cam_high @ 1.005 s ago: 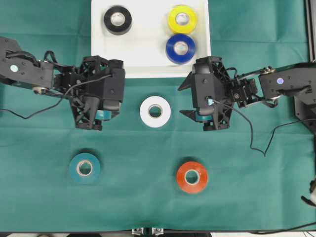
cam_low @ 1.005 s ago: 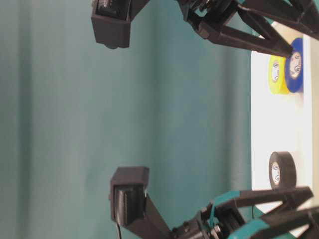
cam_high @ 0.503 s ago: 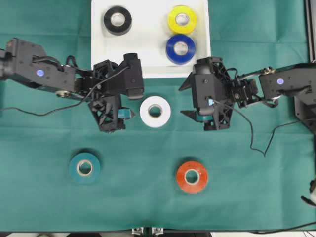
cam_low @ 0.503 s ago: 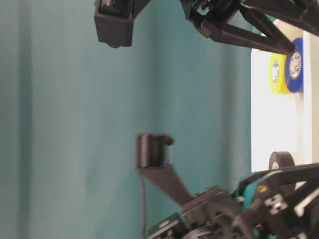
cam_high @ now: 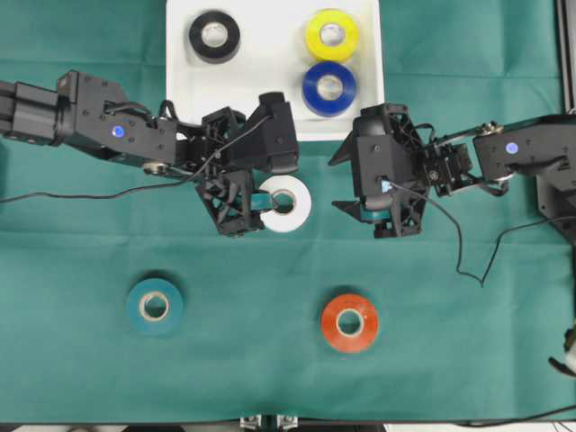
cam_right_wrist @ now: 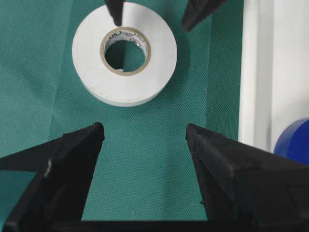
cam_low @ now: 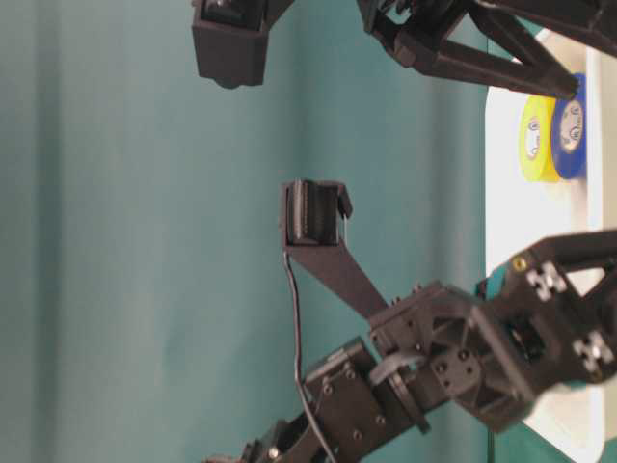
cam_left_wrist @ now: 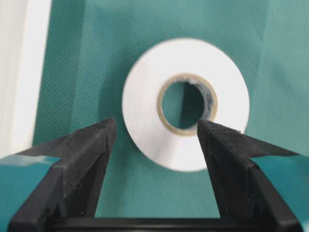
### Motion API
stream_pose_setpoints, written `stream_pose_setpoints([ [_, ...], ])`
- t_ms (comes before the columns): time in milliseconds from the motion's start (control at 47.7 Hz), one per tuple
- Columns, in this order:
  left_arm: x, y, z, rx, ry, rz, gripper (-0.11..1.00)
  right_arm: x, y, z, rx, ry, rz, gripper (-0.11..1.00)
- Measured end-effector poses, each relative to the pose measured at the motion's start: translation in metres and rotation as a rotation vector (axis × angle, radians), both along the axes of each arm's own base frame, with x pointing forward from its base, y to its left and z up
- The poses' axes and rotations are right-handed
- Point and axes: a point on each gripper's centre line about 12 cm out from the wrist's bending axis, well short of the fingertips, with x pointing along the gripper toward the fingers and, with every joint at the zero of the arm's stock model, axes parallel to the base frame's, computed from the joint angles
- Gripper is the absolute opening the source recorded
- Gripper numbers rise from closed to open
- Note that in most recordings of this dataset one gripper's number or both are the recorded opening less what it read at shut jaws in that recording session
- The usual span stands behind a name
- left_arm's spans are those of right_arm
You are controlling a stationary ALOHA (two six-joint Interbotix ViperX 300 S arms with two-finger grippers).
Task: Put the tape alternately from left to right into the white case.
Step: 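Move the left gripper over the white roll and lower into its hole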
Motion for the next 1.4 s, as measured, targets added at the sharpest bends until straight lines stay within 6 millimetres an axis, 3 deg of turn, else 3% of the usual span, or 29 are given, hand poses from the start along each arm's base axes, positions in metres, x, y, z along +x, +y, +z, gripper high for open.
stream_pose_setpoints([
  [356,0.002,0.009,-0.009,-0.069,0.024,0.116,0.97,-0.002,-0.001,-0.002,0.001,0.008,-0.003,0.75],
  [817,0.01,0.01,-0.021,-0.078,0.079,0.136,0.97,-0.006,-0.001,-0.007,-0.001,0.022,-0.001,0.76],
  [1403,0.009,0.009,-0.023,-0.077,0.115,0.135,0.96,-0.006,0.0,-0.007,0.006,0.006,0.006,0.76],
])
